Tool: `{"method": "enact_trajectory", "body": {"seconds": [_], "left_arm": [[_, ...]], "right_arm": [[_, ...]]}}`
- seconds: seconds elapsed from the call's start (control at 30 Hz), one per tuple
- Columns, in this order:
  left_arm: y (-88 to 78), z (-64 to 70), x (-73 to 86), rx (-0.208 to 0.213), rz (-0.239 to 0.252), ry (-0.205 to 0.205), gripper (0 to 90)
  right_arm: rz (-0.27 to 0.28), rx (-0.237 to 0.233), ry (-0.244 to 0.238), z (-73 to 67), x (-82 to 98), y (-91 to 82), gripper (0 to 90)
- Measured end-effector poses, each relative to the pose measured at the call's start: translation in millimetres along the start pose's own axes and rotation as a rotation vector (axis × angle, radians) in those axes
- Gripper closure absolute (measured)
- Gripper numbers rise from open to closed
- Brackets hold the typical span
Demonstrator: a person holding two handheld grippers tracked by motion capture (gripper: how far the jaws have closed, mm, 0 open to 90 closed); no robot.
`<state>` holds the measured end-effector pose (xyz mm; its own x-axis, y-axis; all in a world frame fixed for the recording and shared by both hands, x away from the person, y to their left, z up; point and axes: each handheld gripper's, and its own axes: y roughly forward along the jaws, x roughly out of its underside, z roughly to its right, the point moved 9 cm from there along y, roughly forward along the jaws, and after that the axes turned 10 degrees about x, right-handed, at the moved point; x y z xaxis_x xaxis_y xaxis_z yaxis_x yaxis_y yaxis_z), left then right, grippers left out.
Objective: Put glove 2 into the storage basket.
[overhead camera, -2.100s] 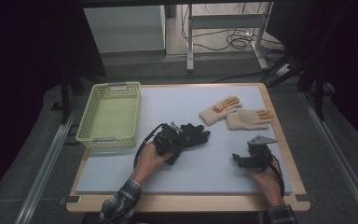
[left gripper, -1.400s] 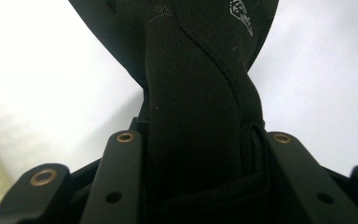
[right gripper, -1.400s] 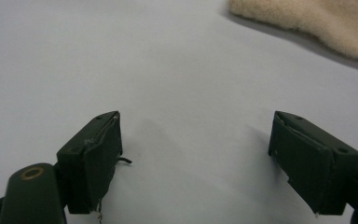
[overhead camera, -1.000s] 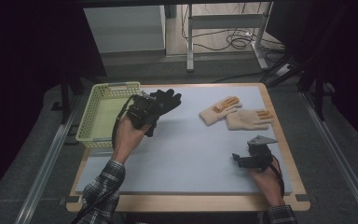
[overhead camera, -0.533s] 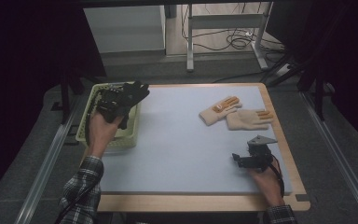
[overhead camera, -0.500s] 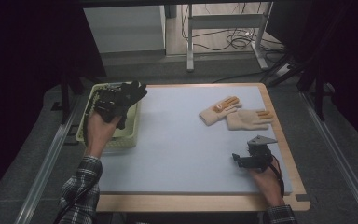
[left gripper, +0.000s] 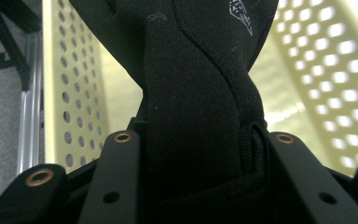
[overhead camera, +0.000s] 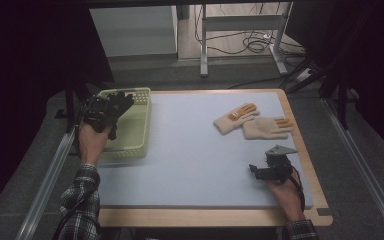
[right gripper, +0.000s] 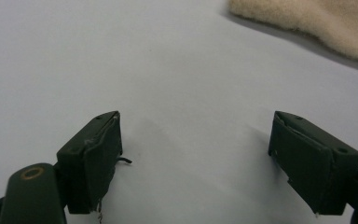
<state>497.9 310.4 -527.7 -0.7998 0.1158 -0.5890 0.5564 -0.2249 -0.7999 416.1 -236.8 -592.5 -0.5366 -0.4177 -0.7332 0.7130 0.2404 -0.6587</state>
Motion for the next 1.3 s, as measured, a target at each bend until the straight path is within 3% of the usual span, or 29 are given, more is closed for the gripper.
{"method": "enact_trajectory", "body": {"seconds": [0.23,0.63,0.97,1.1,1.3], "left_arm": [[20.1,-17.1,7.0,-0.005,-0.029,-0.035,62.0],[45.1,-27.5,3.1,-0.054,-0.118,-0.028,58.2],[50.5,-33.8,10.7,-0.061,-0.163,-0.038,19.4],[46.3,-30.8,8.5,-0.024,-0.138,-0.047,11.7],[37.6,-28.2,4.8,0.002,-0.113,-0.061,7.4]], "right_arm": [[0.0,0.001,-0.001,0.0,0.0,0.1,17.0],[0.001,0.0,0.0,0.0,0.0,0.0,17.0],[0.001,0.0,0.0,0.0,0.0,0.0,17.0],[0.001,0.0,0.0,-0.1,0.0,0.0,16.9],[0.001,0.0,0.0,0.0,0.0,0.0,17.0]]}}
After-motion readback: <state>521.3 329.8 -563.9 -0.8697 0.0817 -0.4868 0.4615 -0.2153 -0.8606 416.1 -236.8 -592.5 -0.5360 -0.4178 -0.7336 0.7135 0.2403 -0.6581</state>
